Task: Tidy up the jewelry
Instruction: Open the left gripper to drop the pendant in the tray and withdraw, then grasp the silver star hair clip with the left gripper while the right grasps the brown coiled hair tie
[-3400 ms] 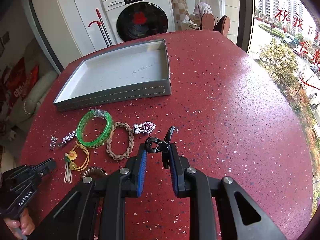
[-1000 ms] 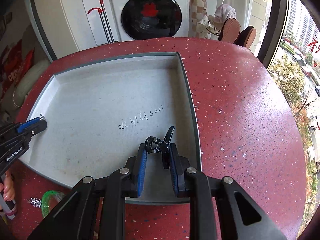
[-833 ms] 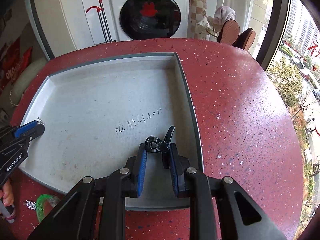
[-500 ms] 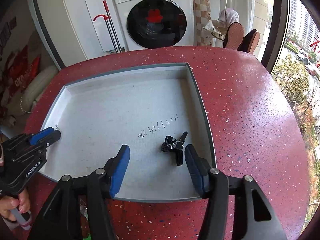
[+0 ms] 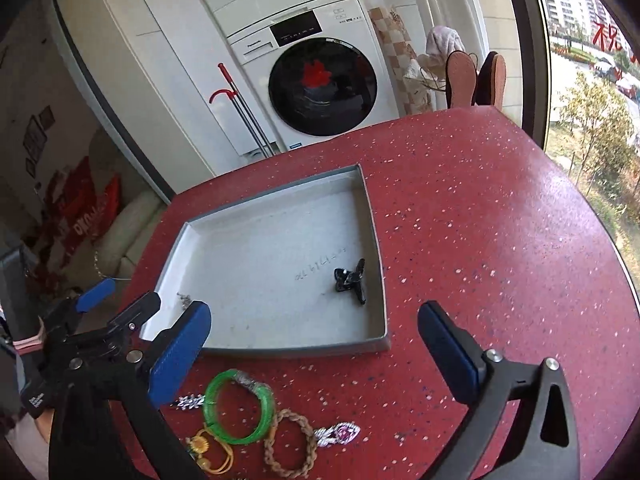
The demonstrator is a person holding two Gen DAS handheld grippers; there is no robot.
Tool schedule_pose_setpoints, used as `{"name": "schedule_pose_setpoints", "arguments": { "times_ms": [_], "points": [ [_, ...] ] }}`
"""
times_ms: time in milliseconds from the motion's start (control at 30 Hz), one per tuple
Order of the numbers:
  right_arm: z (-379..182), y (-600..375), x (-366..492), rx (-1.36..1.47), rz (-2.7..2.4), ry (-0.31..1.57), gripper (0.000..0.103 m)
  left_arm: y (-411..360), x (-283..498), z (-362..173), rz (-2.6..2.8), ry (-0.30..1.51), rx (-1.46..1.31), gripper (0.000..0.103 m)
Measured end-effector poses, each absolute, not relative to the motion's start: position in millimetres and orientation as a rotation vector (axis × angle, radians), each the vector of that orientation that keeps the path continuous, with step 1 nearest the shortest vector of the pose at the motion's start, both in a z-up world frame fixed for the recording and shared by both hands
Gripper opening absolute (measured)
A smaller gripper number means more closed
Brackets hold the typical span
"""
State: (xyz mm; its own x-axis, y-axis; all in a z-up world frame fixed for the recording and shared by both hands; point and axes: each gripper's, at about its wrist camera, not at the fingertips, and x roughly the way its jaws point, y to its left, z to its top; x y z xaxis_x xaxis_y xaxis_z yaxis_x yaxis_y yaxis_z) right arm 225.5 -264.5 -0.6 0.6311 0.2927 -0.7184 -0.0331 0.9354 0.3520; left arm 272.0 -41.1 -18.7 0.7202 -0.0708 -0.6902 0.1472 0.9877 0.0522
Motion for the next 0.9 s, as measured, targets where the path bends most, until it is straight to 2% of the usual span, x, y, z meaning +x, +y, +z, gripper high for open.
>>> {"name": "schedule_pose_setpoints", "arguments": {
  "times_ms": [233, 500, 900],
  "points": [
    [-14, -249, 180, 0.271, 0.213, 0.987, 0.103, -22, 219, -14, -0.129, 0.749, 0.114, 0.103],
    [-49, -235, 120, 0.19, 0.172, 1.073, 0.103, -17, 177, -52, -0.19, 0.842, 0.178, 0.103],
    [-61, -206, 101, 0.054, 0.197, 1.099, 0.102, -23, 184, -79, -0.237, 0.916, 0.221, 0.103]
  ]
}}
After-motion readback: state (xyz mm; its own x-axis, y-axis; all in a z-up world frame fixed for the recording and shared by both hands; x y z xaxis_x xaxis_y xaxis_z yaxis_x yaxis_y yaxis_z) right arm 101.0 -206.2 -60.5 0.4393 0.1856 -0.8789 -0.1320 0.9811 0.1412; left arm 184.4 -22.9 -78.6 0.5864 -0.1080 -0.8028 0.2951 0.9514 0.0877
